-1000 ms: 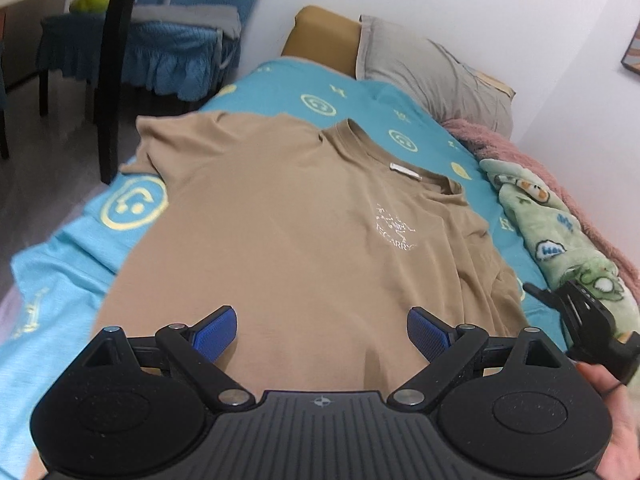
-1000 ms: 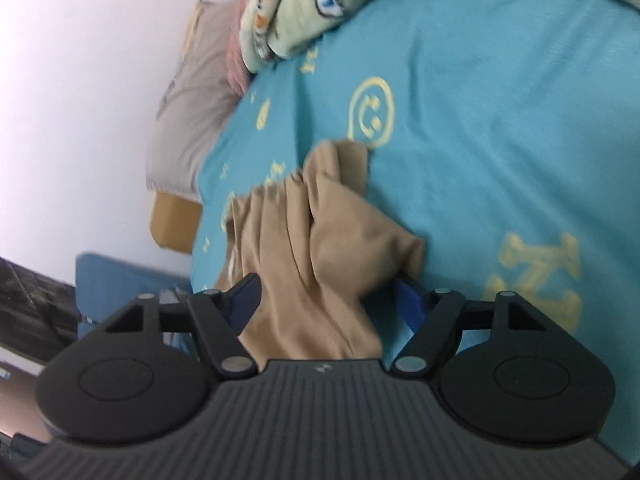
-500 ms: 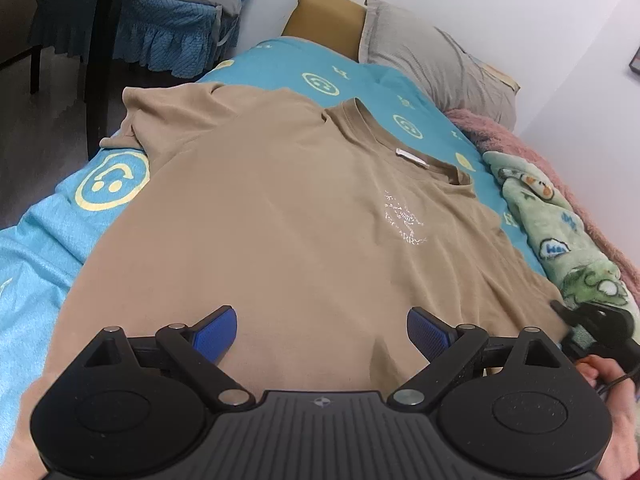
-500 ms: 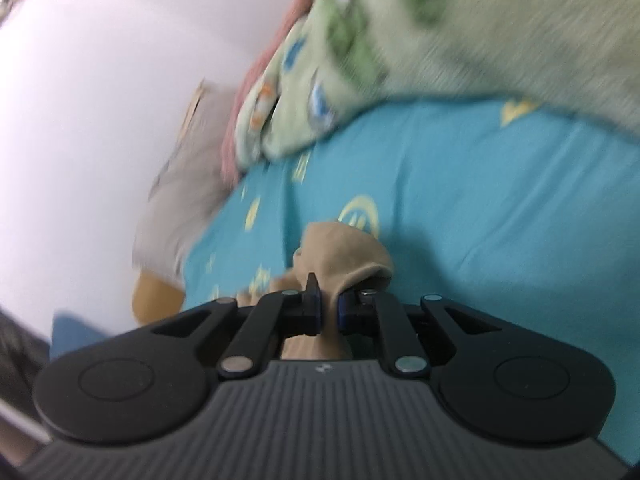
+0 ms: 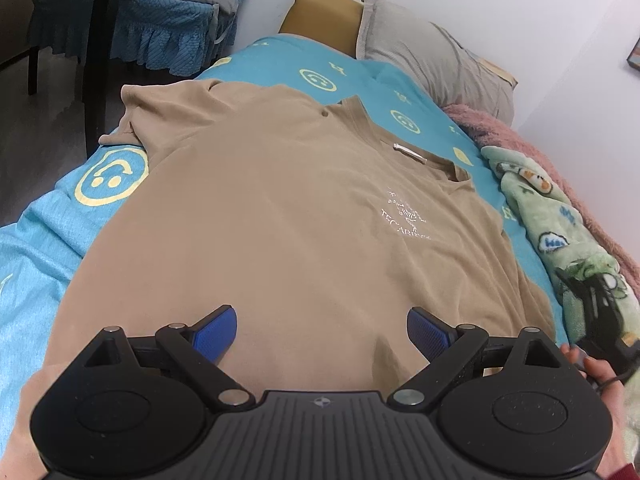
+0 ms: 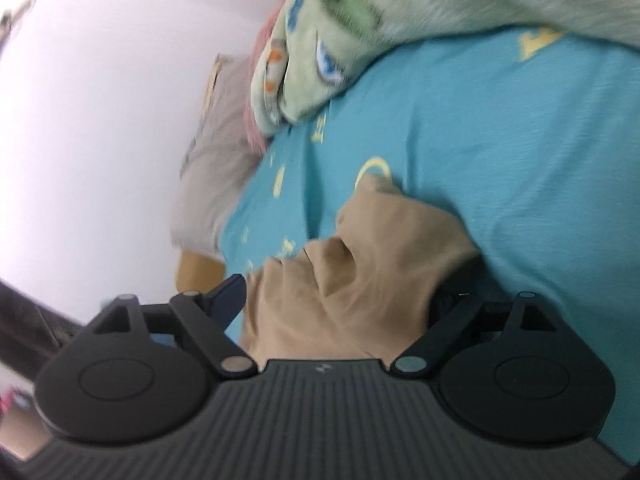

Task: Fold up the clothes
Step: 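Grasp the tan shirt's side edge with the right gripper and lift it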

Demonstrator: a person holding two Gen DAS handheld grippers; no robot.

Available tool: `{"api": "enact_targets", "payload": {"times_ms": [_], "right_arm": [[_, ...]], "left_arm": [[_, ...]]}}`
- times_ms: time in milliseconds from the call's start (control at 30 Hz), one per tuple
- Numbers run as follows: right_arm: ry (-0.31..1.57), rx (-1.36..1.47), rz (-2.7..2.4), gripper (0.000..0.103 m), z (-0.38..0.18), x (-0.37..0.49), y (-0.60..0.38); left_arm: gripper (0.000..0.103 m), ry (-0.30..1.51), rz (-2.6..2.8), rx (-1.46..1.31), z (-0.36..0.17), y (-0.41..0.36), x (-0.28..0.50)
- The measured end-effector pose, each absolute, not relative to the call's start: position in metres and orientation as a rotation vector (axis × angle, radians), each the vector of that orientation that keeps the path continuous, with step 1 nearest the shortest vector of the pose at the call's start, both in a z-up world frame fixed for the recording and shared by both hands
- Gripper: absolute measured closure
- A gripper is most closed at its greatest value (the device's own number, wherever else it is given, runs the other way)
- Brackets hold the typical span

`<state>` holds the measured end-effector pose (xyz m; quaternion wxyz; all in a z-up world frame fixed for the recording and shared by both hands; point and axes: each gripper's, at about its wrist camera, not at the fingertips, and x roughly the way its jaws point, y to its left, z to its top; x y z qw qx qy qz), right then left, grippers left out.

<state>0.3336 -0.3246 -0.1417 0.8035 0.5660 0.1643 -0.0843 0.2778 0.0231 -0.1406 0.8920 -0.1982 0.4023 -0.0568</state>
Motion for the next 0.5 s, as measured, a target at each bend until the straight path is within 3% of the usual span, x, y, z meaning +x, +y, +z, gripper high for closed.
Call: {"api": "enact_targets", "payload": {"times_ms": [267, 367, 400, 433, 500], "right_arm": [[0.315, 1.160, -0.179, 0.020, -0.148, 0.367, -0.334], [0.383, 1.152, -0.203, 0.053, -0.152, 0.383, -0.337], [0.417, 1.150, -0.223, 0.074, -0.153, 0.388, -0.339], [0.452, 1.148, -0.244, 0.083, -0.154, 0.393, -0.340], [0.446, 1.065, -0.239, 0.091, -0.144, 0.397, -0.342]], "left_arm": [[0.009, 0.842, -0.123, -0.382, -0.147, 0.021, 0.280], [0.009, 0.835, -0.126, -0.365, -0.149, 0.019, 0.281], [0.008, 0.831, -0.126, -0.355, -0.149, 0.018, 0.281], [0.008, 0.827, -0.126, -0.342, -0.149, 0.017, 0.282], [0.008, 0.824, -0.123, -0.315, -0.149, 0.013, 0.282]]}}
